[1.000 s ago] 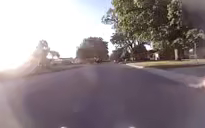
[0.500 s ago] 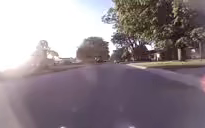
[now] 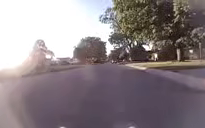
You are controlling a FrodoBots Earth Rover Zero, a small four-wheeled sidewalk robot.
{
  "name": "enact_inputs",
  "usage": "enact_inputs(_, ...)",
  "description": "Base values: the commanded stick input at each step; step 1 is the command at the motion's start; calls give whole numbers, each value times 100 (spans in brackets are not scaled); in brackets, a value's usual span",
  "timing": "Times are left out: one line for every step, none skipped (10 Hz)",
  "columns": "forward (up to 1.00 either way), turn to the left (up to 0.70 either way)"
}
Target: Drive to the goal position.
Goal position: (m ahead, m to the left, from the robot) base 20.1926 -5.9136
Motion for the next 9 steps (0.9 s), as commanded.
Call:
enact_inputs(100,-40)
enact_inputs(100,-37)
enact_inputs(100,-25)
enact_inputs(100,-13)
enact_inputs(100,-1)
enact_inputs(100,0)
enact_inputs(100,0)
enact_inputs(100,0)
enact_inputs(100,0)
